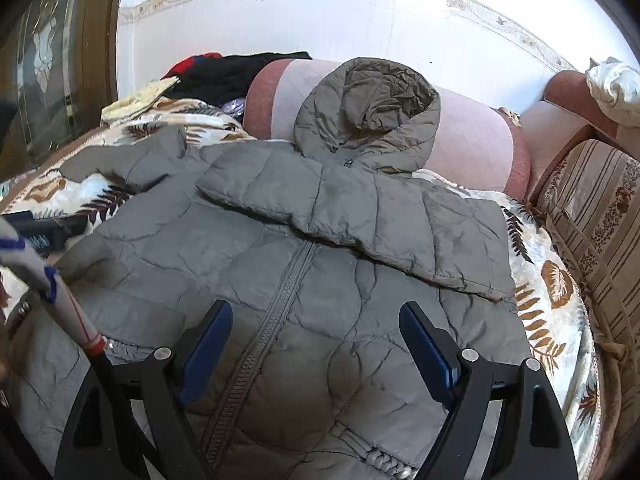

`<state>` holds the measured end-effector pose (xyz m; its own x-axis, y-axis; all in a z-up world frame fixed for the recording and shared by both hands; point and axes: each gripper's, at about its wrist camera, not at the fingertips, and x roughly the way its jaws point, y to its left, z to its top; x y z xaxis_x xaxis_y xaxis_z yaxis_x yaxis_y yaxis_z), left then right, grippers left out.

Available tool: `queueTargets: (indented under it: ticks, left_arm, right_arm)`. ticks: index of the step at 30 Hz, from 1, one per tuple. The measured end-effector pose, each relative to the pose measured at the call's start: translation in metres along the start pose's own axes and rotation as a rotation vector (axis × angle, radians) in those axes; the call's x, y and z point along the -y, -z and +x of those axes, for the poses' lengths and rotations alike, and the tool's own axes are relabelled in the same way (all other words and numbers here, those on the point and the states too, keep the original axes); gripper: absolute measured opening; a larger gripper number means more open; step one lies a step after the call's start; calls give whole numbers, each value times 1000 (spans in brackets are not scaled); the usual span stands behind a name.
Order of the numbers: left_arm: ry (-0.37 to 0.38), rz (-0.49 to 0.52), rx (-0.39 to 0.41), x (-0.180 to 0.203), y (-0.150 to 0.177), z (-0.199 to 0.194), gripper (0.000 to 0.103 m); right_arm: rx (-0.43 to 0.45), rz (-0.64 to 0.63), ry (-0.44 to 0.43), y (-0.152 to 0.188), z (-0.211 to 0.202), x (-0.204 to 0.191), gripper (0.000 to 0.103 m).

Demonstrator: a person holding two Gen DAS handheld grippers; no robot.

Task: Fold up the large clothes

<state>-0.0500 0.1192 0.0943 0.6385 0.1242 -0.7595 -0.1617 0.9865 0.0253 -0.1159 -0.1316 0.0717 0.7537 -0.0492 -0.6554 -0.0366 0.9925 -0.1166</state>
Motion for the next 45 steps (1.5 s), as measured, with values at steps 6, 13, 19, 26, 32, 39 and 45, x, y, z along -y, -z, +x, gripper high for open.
queueTargets:
  ticks: [6,13,19,26,32,39,45]
  left_arm:
    - [-6,-192,-51,-90,-60,16,102]
    - [-62,-336,-133,-188,-118,74,68]
    - [17,-500,-153,-243,-142,126,63]
    - [64,-632,-143,-277,-147,181,57]
    - [59,-678,-128,-287,-146,216,56]
    - [19,-670,-45,-278,-151,223,21]
    - [34,-592,43,-261,-169,185,14]
  right_arm:
    - [-7,61,-28,-2,-2,16,89]
    - [-18,79,-53,-3,1,19,89]
    - [-39,92,-67,-2,9,21,89]
    - [-72,115,-67,-1,20,29,89]
    - [-70,128,-44,0,23,39,89]
    - [-83,141,-38,0,30,45,89]
    - [-63,172,-31,-1,26,56,89]
